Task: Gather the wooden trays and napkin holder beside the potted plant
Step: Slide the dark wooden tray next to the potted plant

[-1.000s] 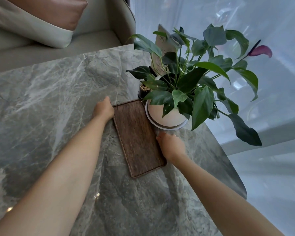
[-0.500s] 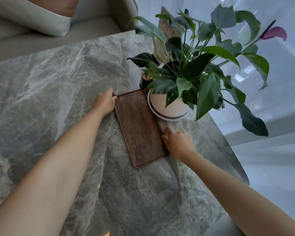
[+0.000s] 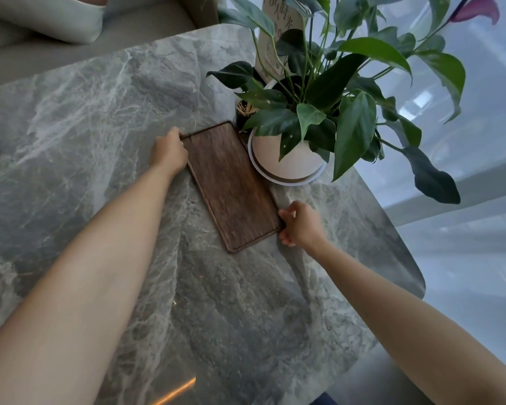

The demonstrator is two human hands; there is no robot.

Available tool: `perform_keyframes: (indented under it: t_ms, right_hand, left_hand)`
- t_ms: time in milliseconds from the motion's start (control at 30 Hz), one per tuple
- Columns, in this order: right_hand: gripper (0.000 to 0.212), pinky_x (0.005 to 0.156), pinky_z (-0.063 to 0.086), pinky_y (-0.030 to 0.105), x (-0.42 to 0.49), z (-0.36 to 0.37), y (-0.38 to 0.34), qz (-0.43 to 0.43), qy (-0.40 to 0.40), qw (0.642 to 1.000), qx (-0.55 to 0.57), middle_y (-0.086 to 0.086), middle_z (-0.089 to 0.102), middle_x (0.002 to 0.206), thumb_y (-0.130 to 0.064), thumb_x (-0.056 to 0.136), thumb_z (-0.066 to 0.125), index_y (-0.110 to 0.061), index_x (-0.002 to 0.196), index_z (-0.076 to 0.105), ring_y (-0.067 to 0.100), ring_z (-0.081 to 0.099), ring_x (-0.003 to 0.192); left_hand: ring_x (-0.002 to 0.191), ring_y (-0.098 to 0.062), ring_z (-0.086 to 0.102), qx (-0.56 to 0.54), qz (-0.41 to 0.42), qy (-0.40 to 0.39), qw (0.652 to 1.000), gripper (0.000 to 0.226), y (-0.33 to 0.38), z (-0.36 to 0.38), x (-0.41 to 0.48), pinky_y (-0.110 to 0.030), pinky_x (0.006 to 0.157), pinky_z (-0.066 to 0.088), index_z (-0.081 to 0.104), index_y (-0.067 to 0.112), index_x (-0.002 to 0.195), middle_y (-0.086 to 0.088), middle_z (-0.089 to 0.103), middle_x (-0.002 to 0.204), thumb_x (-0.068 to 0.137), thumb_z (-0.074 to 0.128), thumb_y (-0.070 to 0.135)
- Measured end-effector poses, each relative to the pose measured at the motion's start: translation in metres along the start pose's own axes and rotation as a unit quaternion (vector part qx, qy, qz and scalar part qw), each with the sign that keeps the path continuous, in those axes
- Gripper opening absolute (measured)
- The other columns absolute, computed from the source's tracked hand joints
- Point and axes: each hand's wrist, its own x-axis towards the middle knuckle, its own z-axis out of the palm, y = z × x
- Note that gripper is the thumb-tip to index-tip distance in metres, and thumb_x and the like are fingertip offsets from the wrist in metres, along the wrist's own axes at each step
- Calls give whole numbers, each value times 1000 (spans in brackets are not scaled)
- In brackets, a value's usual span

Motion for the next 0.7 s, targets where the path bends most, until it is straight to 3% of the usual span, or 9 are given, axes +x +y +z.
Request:
perform_keyframes:
  t_ms: [167,267,367,467,567,700]
  right_hand:
    - [16,71,57,54,10,2,-11,8,-3,1000,1,29,68,92,-10,88,55,-3,103,53,40,67,85]
    - [7,67,59,53,11,2,-16,4,-3,1000,6,26,69,81,-14,91,52,-8,92,50,39,69,71]
    - [17,65,58,45,6,-2,-18,6,-8,1000,6,14,63,63,-23,94,48,-7,93,52,26,61,51]
    - [31,72,52,44,-4,-6,-20,-27,36,995,-94,16,66,89,-33,94,42,-6,104,52,28,61,76]
    - [39,75,47,42,-17,-5,-28,-84,77,984,-139,20,60,116,-35,95,38,-7,123,41,36,59,97]
    - [57,95,41,49,-34,10,-51,-139,98,971,-167,23,37,141,-40,95,36,-9,140,22,42,42,125]
  left_hand:
    - [116,-45,51,-9,-8,9,1000,34,4,-3,0,-44,96,43,53,1,120,-32,56,124,88,42,2]
    - [118,-44,50,-7,-5,1,1000,34,6,-5,-3,-43,98,42,51,-1,122,-31,55,125,89,41,2]
    - [126,-43,42,-12,1,-33,999,42,8,-7,-11,-43,104,35,37,2,134,-30,46,135,93,43,10]
    - [135,-42,30,9,22,-57,998,57,4,-12,-26,-46,112,28,18,7,146,-27,29,147,96,42,23]
    - [142,-36,20,81,42,-57,994,61,-12,-23,-46,-50,113,22,9,13,149,-17,15,156,97,35,34]
    - [147,-25,2,167,68,-29,983,62,-43,-45,-74,-49,117,9,0,18,149,-7,-1,160,98,26,40]
